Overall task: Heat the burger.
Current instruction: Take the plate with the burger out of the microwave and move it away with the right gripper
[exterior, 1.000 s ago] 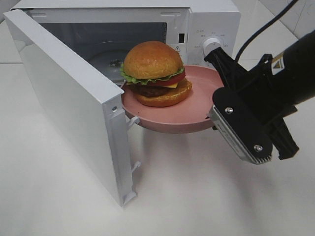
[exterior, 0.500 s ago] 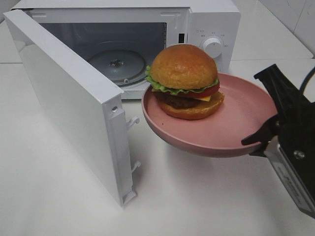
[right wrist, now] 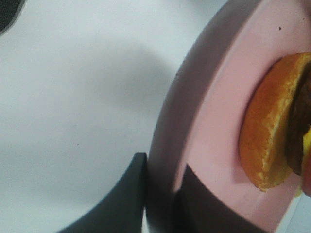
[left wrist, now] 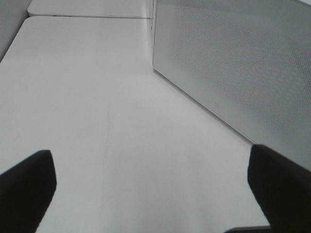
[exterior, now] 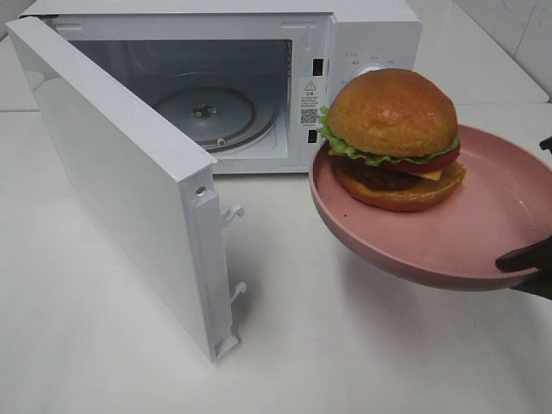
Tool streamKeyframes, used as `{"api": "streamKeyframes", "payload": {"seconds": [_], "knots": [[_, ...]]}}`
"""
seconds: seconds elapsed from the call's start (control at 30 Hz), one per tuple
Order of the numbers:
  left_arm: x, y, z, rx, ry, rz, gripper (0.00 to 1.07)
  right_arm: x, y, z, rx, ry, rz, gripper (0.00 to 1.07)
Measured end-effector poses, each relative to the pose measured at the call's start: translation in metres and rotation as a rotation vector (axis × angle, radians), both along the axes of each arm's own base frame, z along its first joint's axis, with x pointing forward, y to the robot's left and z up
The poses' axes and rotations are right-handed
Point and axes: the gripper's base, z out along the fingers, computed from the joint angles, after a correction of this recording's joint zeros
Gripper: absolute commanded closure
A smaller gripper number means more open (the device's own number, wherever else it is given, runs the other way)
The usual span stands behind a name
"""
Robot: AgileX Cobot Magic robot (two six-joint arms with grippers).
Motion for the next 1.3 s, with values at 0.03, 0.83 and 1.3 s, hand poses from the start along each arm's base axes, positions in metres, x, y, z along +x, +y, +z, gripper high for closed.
{"api": "streamKeyframes", "payload": {"seconds": [0.03,0.83,1.3], "knots": [[0.000,0.000,0.000,0.000,0.000,0.000,0.07,-0.003,-0.004,0.001,-0.003,0.003,-0.030,1.07],[0.000,0.000,0.000,0.000,0.000,0.000,0.07,-0.009,-0.036,0.003,0.052,0.025,-0.557,1.07],[0.000,0.000,0.000,0.000,0.000,0.000,0.07,0.008,-0.041,-0.009,0.054,0.045,-0.941,1.07]]}}
